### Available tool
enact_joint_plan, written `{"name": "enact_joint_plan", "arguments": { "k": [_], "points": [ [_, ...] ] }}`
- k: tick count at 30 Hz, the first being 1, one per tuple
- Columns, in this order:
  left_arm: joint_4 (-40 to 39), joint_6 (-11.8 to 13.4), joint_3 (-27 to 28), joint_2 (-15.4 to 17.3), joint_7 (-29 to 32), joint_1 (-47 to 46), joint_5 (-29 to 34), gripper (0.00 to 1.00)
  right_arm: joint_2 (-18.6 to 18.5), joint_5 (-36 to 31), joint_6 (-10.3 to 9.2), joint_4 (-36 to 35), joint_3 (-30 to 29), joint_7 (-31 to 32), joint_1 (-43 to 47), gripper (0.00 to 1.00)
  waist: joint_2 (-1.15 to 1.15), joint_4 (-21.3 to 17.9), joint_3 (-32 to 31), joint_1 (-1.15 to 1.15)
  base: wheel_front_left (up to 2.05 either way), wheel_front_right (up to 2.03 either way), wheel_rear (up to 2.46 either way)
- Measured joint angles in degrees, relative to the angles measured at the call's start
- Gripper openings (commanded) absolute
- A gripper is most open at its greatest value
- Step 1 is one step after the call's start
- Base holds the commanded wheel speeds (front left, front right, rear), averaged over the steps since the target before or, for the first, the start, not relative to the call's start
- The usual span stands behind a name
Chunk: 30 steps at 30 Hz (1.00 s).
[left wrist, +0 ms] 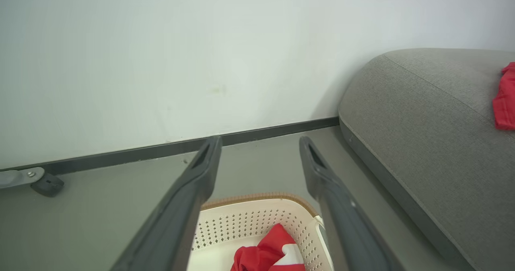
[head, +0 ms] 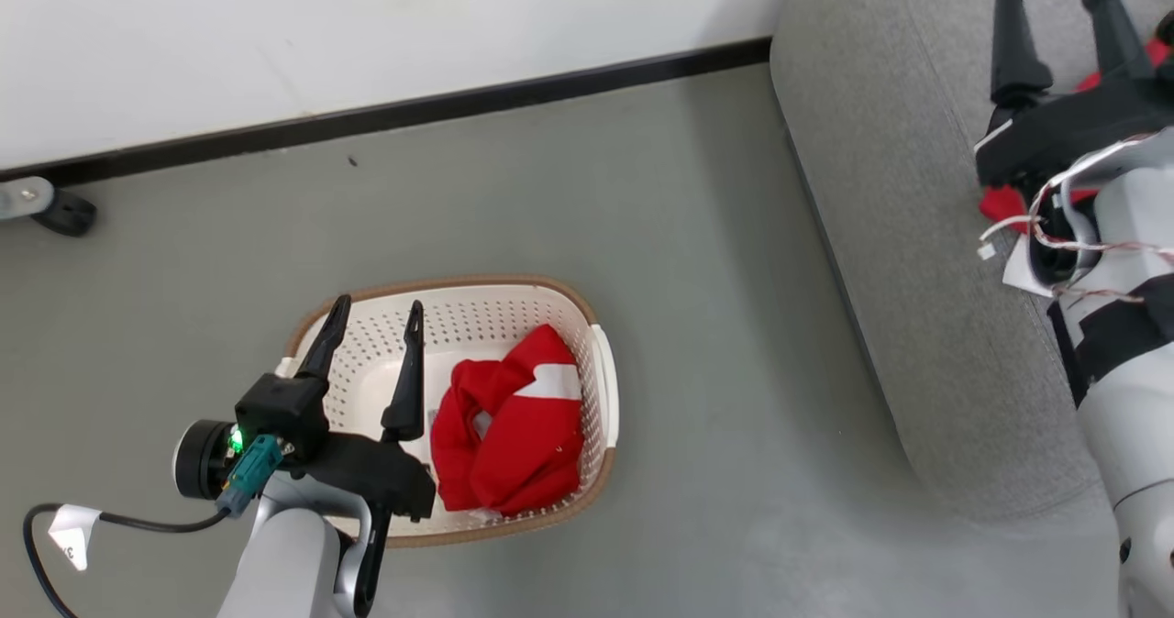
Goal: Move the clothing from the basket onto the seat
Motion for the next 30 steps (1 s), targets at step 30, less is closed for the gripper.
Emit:
{"name": "enact_joint_plan", "arguments": {
  "k": [30],
  "points": [
    [1.29, 4.55, 6.94, -0.60, 0.01, 6.69, -0.05, 1.00, 3.81, 5.16, 0.16, -10.24, 10.90, 0.01, 22.81, 1.00, 0.00, 6.26, -10.67, 0.00, 0.00, 0.00, 0.00]
  ]
}}
